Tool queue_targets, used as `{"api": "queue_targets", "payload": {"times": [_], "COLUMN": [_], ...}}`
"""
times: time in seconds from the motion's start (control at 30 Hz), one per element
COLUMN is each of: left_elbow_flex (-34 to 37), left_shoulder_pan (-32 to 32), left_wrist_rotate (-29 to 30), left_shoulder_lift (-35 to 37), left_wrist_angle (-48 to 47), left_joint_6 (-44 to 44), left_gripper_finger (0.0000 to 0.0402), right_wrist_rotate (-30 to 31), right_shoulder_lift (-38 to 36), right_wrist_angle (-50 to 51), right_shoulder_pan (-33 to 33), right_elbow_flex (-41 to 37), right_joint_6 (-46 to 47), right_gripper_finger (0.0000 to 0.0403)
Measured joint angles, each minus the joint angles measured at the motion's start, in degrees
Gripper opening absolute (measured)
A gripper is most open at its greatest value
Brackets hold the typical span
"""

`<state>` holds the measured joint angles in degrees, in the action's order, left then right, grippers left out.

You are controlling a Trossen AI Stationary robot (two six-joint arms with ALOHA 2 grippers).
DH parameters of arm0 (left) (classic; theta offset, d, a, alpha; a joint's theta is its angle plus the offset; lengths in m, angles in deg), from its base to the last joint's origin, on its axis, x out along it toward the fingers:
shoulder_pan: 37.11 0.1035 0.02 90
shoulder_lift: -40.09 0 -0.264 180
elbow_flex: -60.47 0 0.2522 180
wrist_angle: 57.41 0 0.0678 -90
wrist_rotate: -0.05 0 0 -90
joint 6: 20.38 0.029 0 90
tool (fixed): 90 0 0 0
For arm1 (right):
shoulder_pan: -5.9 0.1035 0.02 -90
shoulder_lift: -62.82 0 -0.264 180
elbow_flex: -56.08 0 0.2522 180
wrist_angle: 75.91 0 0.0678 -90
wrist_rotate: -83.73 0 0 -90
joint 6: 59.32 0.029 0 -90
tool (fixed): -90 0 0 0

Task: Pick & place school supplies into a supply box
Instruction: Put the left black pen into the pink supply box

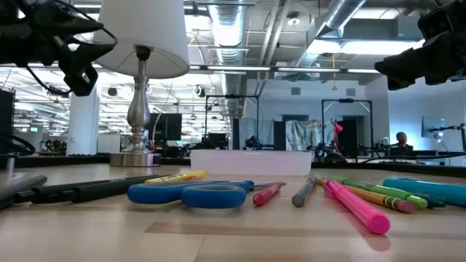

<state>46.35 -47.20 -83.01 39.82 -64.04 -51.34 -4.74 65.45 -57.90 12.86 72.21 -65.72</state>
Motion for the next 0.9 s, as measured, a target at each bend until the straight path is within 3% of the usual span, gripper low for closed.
{"api": "queue_targets", "payload": {"times": [0.1,0.37,0.5,0.9], "left_elbow_flex": [0.0,0.0,0.0,0.0], "left_shoulder_pan": [0.0,0.0,0.0,0.1], "left_wrist_rotate": [0.5,1.5,1.5,4.3], "left_shoulder_lift": [0.0,0.0,0.0,0.0], "left_wrist_angle": [2.1,7.9,7.8,3.8], "left_joint_6": [-4.1,-13.9,-13.8,-15.4], "left_gripper_finger": [0.0151,0.0151,0.0151,0.0151], "right_wrist_rotate": [0.0,0.5,1.4,3.1], "right_shoulder_lift": [0.0,0.0,0.0,0.0], "right_wrist_angle": [-1.0,-14.0,-21.0,-24.0], "right_shoulder_pan": [0.0,0.4,0.4,0.4], "right_elbow_flex": [-0.1,-0.1,-0.1,-0.1], "right_joint_6": [2.4,38.0,48.5,48.4], "right_gripper_finger": [0.0091,0.0091,0.0091,0.0091]}}
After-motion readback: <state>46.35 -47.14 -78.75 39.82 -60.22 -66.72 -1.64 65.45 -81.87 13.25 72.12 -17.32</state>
